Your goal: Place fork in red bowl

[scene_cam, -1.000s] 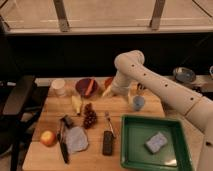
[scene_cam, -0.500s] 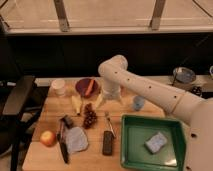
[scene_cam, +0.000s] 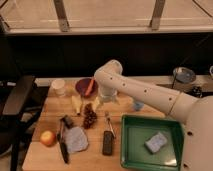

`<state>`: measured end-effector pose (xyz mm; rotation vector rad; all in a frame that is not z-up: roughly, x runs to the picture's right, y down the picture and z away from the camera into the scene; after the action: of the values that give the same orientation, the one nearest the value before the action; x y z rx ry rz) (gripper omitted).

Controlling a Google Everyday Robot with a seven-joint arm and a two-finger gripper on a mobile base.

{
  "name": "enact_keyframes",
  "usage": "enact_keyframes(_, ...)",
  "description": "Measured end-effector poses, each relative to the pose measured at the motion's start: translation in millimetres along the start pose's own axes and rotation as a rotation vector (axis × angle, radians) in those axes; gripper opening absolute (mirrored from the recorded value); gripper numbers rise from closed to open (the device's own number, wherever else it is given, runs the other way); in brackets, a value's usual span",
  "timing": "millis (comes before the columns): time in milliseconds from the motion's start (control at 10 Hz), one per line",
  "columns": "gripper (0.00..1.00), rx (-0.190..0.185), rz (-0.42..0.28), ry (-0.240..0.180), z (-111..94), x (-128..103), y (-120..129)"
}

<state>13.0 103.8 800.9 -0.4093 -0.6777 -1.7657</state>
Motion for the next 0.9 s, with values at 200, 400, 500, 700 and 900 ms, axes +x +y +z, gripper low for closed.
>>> enact_keyframes(200,0.8,0.006,0.021,0.015,7.9,0.3,10.8)
enact_keyframes(400,0.8,0.011,0.023,-0.002,22.6,-0.2,16.7)
enact_keyframes(500,0.8,0.01,0.027,-0.015,29.1,-1.2,20.8)
enact_keyframes(700,0.8,0.01,0.018,-0.062,44.3,-5.7,23.5)
enact_keyframes(900,0.8,0.025,0.016,-0.102,59.7,-14.5,26.9)
